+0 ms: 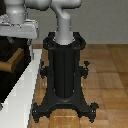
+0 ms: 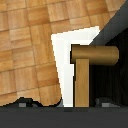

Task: Open the door by pressing down and pulling on the handle.

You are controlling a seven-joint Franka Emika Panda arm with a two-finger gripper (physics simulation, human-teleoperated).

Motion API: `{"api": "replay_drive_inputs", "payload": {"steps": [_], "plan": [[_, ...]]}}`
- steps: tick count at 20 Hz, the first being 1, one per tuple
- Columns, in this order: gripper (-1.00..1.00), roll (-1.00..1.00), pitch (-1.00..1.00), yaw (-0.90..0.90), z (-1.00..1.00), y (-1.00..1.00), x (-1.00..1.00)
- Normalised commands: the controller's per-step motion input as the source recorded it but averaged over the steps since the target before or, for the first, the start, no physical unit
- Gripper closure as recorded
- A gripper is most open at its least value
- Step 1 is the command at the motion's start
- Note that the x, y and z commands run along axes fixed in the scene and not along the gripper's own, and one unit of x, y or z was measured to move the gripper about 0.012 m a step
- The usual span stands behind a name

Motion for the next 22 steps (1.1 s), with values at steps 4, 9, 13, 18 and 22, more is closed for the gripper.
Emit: {"api": "replay_drive_inputs", "payload": {"steps": [4,9,13,18,22], "plan": [[-1.0,0.0,0.0,0.0,0.0,0.0,0.0],[-1.0,0.0,0.0,0.0,-0.6,-0.4,0.0],[-1.0,0.0,0.0,0.0,-0.75,-0.5,0.0],[-1.0,0.0,0.0,0.0,-0.6,-0.2,0.0],[-1.0,0.0,0.0,0.0,0.0,0.0,0.0]]}}
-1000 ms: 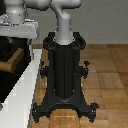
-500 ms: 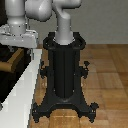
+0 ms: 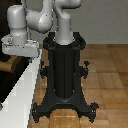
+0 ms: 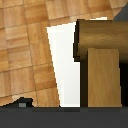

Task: Open the door by pressing down and pulling on the handle.

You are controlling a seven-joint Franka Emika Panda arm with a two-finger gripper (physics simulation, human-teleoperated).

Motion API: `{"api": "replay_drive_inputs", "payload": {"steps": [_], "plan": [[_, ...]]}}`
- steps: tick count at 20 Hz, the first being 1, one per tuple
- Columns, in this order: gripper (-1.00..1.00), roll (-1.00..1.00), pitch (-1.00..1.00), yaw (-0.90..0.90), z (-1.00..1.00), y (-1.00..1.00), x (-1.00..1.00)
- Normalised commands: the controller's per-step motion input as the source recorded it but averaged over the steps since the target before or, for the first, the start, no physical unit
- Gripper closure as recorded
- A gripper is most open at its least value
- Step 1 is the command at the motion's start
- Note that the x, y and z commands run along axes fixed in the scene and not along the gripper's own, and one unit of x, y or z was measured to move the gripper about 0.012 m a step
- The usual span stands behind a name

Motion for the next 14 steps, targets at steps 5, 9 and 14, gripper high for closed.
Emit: {"api": "replay_drive_inputs", "payload": {"steps": [5,9,14], "plan": [[-1.0,0.0,0.0,0.0,0.0,0.0,0.0],[1.0,0.0,0.0,0.0,0.0,0.0,0.0],[1.0,0.0,0.0,0.0,0.0,0.0,0.0]]}}
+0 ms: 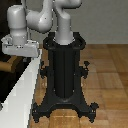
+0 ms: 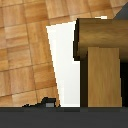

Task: Open the door by pressing down and pulling on the handle.

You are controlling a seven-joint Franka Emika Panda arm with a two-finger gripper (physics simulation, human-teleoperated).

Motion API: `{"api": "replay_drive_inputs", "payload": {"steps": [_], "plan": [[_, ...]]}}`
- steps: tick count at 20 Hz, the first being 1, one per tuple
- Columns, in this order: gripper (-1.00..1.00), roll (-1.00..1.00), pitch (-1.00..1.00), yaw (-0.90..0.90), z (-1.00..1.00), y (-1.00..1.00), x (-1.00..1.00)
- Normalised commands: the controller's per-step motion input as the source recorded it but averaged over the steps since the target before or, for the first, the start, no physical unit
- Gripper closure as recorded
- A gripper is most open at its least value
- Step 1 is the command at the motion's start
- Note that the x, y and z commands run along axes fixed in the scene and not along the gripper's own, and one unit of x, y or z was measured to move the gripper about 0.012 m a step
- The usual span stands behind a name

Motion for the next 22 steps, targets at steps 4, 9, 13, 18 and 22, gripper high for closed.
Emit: {"api": "replay_drive_inputs", "payload": {"steps": [4,9,13,18,22], "plan": [[1.0,0.0,-0.08,0.0,-0.25,0.0,0.0],[1.0,0.0,-0.09,0.0,-0.8,0.0,0.0],[1.0,0.0,-0.11,0.0,-0.75,0.0,0.0],[1.0,0.0,-0.09,0.0,-0.6,0.0,0.0],[1.0,0.0,-0.11,0.0,-0.75,0.0,0.0]]}}
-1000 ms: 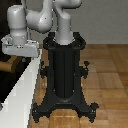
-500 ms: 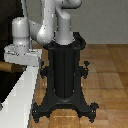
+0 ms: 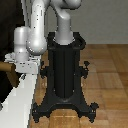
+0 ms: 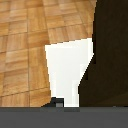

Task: Open the door by pressing down and pulling on the handle.

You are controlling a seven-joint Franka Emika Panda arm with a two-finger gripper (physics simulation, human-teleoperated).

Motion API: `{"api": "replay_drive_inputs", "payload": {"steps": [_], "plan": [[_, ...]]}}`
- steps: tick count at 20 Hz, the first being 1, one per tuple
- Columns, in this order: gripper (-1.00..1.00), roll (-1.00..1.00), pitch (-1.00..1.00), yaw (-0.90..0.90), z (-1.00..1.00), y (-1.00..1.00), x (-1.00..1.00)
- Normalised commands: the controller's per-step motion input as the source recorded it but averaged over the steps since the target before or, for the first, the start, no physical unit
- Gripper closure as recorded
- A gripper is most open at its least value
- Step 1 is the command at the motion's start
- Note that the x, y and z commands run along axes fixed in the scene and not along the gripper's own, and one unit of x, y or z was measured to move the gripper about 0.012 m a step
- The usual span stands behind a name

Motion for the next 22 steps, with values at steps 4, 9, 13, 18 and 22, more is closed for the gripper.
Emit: {"api": "replay_drive_inputs", "payload": {"steps": [4,9,13,18,22], "plan": [[1.0,0.0,-0.04,0.0,-0.25,0.25,0.0],[1.0,0.0,0.0,0.0,0.0,0.6,0.0],[1.0,0.0,0.0,0.0,0.0,1.0,0.0],[1.0,0.0,0.0,0.0,0.0,1.0,0.0],[1.0,0.0,0.0,0.0,0.0,0.5,0.0]]}}
